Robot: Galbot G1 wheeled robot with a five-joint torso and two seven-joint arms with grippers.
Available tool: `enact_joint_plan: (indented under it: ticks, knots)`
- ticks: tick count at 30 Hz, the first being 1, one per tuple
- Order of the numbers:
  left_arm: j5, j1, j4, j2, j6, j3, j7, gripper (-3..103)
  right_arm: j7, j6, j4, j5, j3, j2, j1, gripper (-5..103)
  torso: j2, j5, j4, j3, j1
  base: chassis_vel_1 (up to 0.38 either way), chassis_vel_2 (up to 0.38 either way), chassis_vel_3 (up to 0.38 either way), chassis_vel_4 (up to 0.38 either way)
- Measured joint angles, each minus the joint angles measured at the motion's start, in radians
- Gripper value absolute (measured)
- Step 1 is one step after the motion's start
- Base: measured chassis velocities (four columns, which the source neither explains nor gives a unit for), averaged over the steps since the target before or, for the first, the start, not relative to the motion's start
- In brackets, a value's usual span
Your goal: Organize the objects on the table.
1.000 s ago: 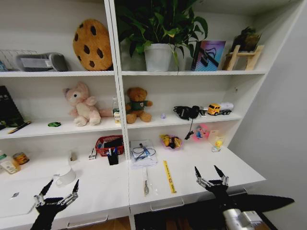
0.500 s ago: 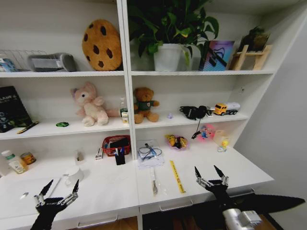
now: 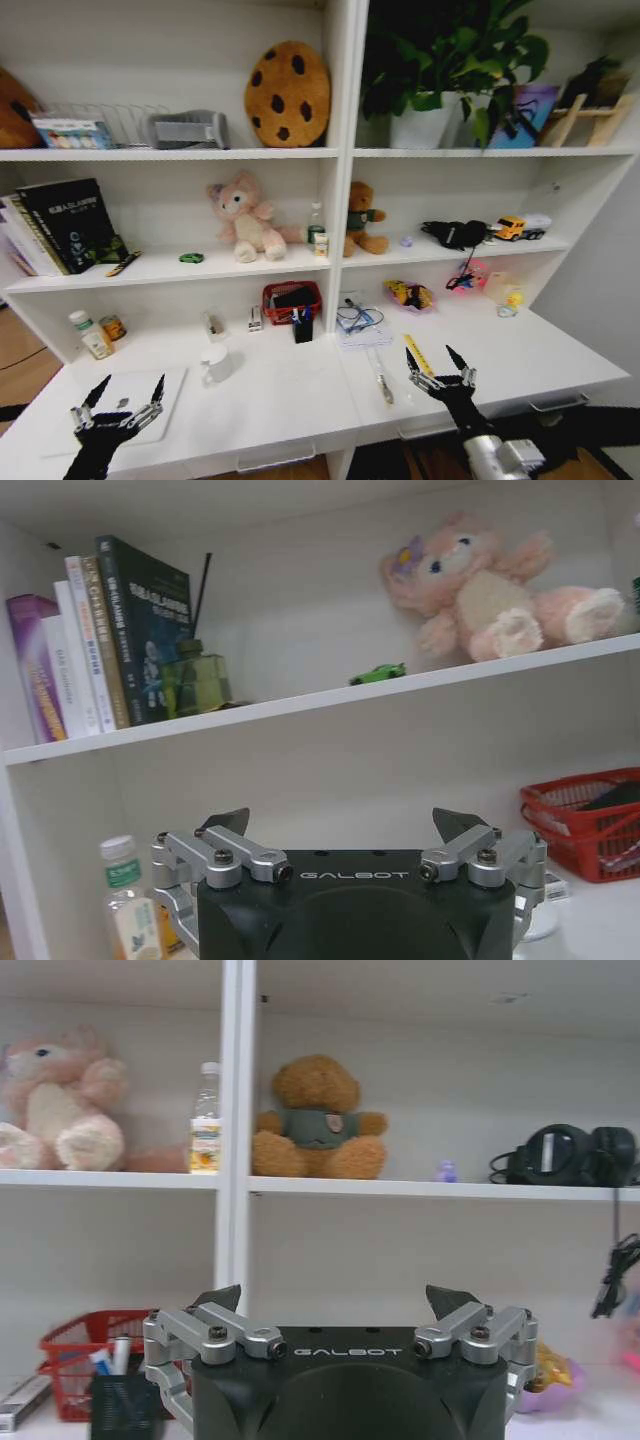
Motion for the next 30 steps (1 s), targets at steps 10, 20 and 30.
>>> enact_joint_plan:
  ticks: [10,20,30]
  knots:
    - [0.0,0.0,0.0,0.0,0.0,0.0,0.0,100,0.0,0.0,0.0,0.0,0.0,0.0,0.0,100,0.0,0.001,0.0,0.0,0.0,0.356,0.373,-0.358,-0.355]
    - [0.0,0.0,0.0,0.0,0.0,0.0,0.0,100,0.0,0.0,0.0,0.0,0.0,0.0,0.0,100,0.0,-0.0017,-0.0006,0.0,0.0,0.209,0.245,-0.19,-0.275]
    - [0.0,0.0,0.0,0.0,0.0,0.0,0.0,100,0.0,0.0,0.0,0.0,0.0,0.0,0.0,100,0.0,-0.0004,-0.0004,0.0,0.0,-0.042,0.038,0.058,-0.041]
